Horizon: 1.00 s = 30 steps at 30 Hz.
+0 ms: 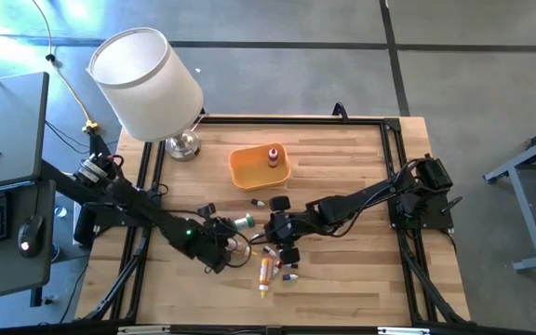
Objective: Pick & Place food coloring
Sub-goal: Put the large green food coloring bottle into the bin
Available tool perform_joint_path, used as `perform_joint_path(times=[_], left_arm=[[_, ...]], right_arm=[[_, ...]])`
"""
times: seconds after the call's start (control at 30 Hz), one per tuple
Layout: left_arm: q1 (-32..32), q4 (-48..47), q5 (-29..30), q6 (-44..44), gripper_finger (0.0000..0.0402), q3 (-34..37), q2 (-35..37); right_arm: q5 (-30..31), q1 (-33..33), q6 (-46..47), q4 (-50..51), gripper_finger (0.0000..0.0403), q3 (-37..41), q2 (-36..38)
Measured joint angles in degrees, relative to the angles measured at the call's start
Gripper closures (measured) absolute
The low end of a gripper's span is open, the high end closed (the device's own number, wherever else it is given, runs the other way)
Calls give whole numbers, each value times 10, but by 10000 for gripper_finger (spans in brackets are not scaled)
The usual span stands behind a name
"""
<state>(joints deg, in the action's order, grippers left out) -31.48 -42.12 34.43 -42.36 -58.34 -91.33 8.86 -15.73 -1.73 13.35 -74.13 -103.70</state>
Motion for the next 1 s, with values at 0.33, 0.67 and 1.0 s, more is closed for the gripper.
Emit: perform_joint_path(times=[0.33,0.67,1.0], left_arm=[[0,3,24,131,294,-88,0],[0,35,31,186,294,-100,0],[0,46,53,203,295,-100,0]], right_arm=[[6,0,2,-67,237,0,-3],[44,0,2,-46,237,0,-3],[71,0,9,-26,237,0,-3]])
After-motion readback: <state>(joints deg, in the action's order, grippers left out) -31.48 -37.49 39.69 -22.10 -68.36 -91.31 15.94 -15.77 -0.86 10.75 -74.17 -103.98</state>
